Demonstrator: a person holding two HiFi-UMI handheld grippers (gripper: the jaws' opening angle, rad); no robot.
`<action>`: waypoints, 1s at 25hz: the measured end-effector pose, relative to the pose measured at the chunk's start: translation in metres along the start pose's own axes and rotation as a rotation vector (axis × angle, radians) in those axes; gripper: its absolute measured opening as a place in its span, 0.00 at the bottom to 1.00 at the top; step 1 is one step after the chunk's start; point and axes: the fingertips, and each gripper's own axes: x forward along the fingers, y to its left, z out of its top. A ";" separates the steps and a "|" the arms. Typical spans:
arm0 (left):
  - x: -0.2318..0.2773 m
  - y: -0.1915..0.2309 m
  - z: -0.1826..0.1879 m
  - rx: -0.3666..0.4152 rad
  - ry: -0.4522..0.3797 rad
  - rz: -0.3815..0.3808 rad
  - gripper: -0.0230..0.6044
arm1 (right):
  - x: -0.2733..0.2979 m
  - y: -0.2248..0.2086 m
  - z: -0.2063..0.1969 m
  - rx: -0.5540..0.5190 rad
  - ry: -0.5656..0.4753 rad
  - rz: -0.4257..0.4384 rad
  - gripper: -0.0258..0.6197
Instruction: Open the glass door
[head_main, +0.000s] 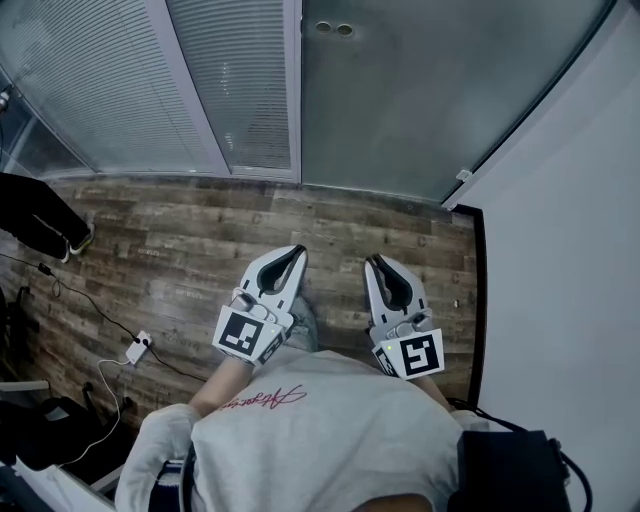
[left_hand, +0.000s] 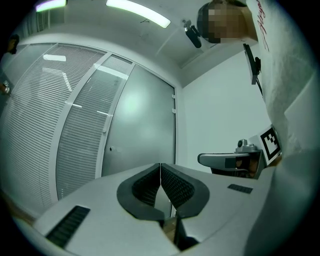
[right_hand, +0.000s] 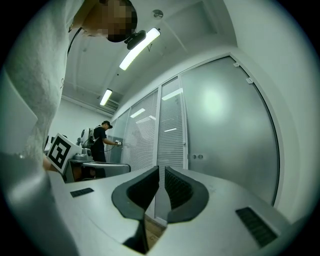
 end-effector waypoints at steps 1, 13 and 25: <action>0.007 0.006 0.001 -0.001 -0.002 -0.006 0.06 | 0.007 -0.005 -0.002 -0.004 0.009 -0.007 0.11; 0.121 0.123 0.000 0.001 0.026 -0.068 0.07 | 0.144 -0.072 -0.017 0.030 0.002 -0.086 0.11; 0.219 0.225 0.006 -0.007 0.026 -0.132 0.06 | 0.273 -0.122 -0.026 0.031 0.034 -0.148 0.11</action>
